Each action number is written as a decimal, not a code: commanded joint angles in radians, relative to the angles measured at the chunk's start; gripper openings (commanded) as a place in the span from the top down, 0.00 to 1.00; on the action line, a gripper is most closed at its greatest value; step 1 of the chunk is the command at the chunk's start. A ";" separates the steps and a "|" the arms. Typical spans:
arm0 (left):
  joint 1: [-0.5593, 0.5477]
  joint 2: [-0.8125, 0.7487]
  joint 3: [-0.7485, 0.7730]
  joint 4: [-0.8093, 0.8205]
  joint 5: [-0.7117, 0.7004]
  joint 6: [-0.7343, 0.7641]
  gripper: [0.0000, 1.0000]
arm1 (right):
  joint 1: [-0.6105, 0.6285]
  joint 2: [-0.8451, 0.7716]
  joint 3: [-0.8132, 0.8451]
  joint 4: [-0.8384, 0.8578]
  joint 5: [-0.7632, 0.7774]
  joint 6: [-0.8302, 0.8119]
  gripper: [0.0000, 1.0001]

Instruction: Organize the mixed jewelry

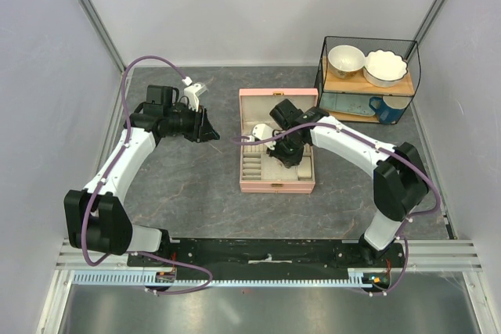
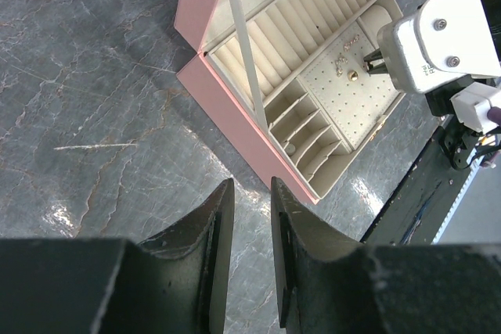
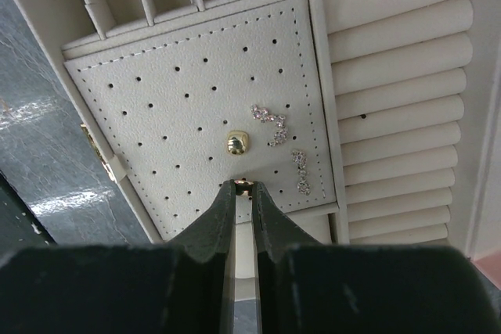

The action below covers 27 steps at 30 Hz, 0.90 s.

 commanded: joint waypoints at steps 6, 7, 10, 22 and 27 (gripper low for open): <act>-0.005 -0.013 -0.001 0.028 0.019 0.037 0.68 | -0.003 0.014 0.081 -0.007 0.018 -0.004 0.85; -0.005 -0.016 -0.001 0.029 0.019 0.037 0.68 | -0.003 0.015 0.084 -0.010 0.018 -0.004 0.79; -0.005 -0.019 -0.003 0.028 0.020 0.037 0.68 | -0.001 0.015 0.094 -0.016 0.025 -0.003 0.70; -0.005 -0.029 0.003 0.016 0.020 0.046 0.68 | -0.003 0.009 0.119 -0.033 0.048 0.002 0.56; -0.005 -0.036 0.002 0.019 0.020 0.060 0.68 | -0.003 -0.028 0.154 -0.030 0.093 0.025 0.56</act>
